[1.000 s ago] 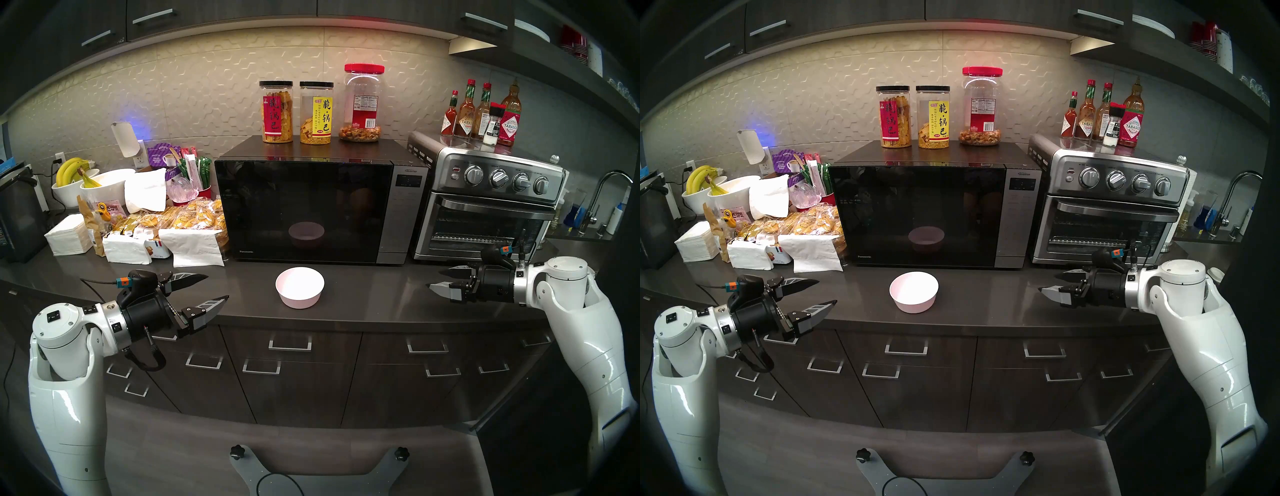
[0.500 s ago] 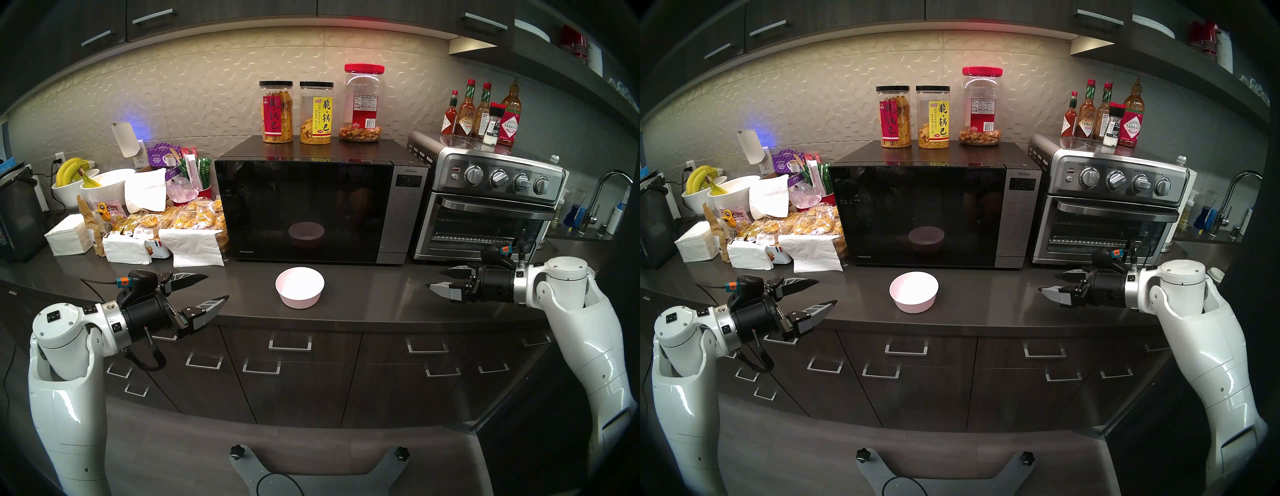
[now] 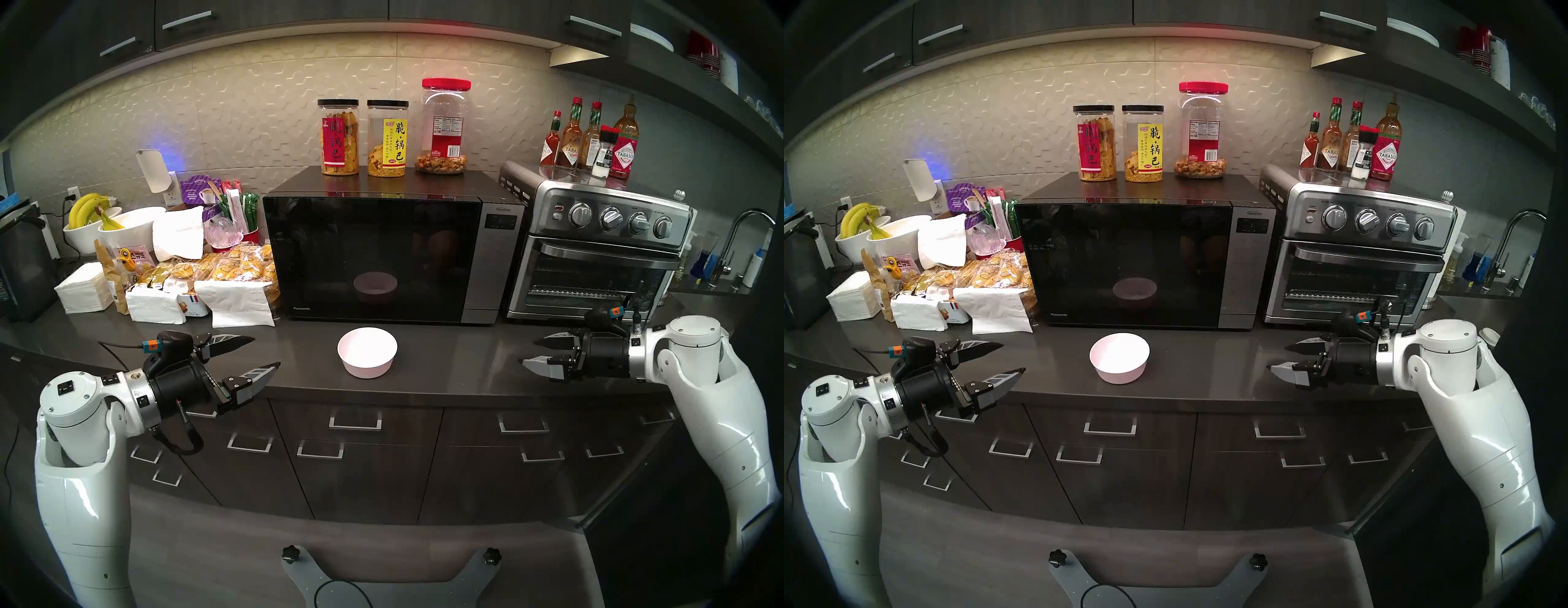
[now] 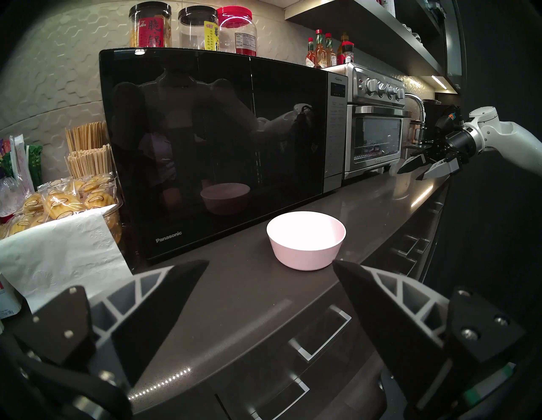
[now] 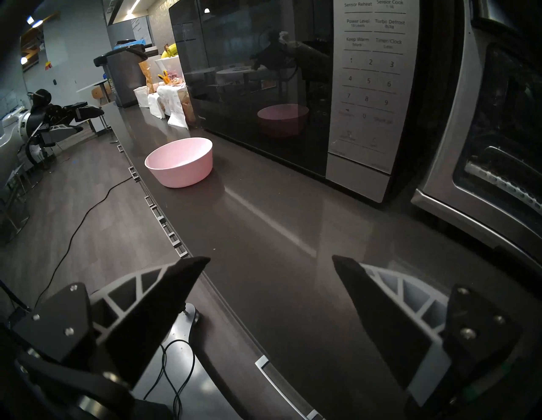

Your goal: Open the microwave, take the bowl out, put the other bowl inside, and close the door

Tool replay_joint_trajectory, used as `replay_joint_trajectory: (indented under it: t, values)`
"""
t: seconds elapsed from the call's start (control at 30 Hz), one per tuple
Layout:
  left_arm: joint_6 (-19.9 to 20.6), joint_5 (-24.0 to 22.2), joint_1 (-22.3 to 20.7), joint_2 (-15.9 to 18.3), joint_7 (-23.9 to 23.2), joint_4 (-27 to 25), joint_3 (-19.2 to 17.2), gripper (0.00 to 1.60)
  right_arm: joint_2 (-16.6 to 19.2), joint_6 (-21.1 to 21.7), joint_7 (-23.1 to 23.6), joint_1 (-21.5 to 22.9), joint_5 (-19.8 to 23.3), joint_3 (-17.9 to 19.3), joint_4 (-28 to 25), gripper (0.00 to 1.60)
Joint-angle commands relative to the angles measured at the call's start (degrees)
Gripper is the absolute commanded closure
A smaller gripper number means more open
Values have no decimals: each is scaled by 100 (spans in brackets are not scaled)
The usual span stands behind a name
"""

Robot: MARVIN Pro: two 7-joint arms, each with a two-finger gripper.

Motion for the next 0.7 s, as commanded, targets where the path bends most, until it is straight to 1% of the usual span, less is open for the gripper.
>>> replay_joint_trajectory:
  t: [0.0,0.33,0.6,0.67]
  values:
    - [6,-14,-2,-1,-13,-61,1,0,29,196,-131,124,-126,-196,-358,0]
    - [5,-14,-3,0,-13,-60,1,0,-197,451,-370,356,-299,-607,-683,0]
    - [2,-14,-4,0,-13,-57,2,0,-452,783,-596,869,-460,-999,-785,0]
    - [2,-14,-4,0,-13,-57,2,0,-544,920,-670,1008,-494,-1109,-799,0]
